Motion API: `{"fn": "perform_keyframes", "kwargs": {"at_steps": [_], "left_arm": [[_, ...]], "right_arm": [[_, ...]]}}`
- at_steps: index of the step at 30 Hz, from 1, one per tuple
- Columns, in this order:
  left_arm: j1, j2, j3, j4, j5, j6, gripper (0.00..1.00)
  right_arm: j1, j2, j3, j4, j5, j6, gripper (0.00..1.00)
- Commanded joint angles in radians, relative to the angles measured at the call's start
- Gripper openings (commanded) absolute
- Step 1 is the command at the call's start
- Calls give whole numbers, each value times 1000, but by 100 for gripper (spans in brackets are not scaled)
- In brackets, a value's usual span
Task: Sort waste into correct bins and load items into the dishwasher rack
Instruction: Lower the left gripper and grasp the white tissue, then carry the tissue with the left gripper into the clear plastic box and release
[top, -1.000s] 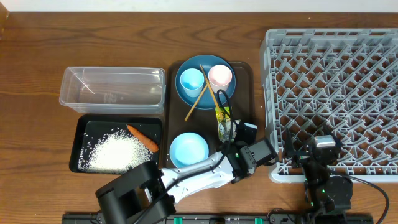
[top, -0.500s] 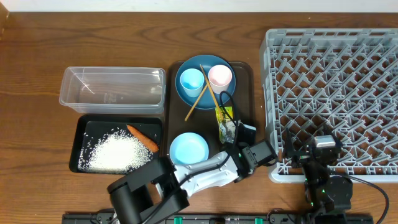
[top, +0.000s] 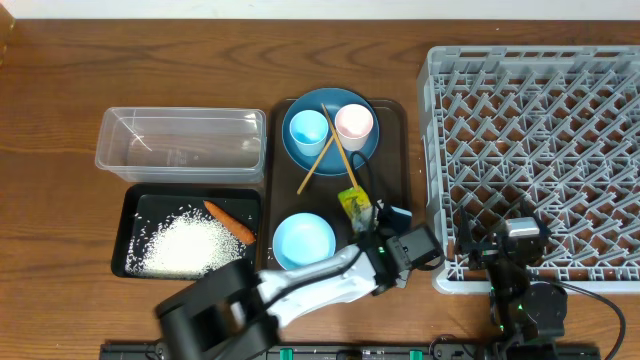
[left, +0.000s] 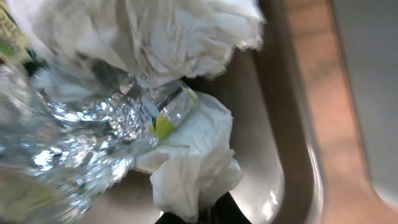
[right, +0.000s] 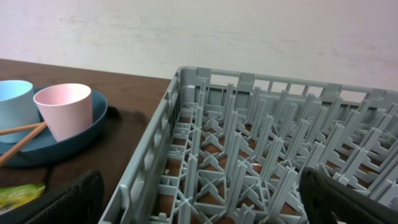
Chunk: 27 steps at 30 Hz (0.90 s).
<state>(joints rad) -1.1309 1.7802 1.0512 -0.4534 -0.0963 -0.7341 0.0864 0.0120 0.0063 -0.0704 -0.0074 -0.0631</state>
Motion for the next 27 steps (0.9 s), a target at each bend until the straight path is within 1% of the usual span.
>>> {"fn": "perform_keyframes", "kwargs": {"at_steps": [1, 7, 11, 19, 26, 27], "left_arm": [[0, -128, -11, -37, 52, -9, 6], [2, -322, -11, -129, 52, -28, 6], [2, -391, -11, -153, 52, -26, 7], [6, -406, -11, -160, 47, -26, 7], [62, -420, -11, -181, 63, -18, 7], [75, -431, -11, -187, 63, 2, 7]], "right_arm": [[6, -4, -1, -4, 0, -13, 99], [6, -4, -1, -4, 0, -13, 99], [6, -4, -1, -4, 0, -13, 99], [6, -4, -1, -4, 0, -13, 99], [6, -4, -1, -4, 0, -13, 99], [6, -4, -1, -4, 0, -13, 99]]}}
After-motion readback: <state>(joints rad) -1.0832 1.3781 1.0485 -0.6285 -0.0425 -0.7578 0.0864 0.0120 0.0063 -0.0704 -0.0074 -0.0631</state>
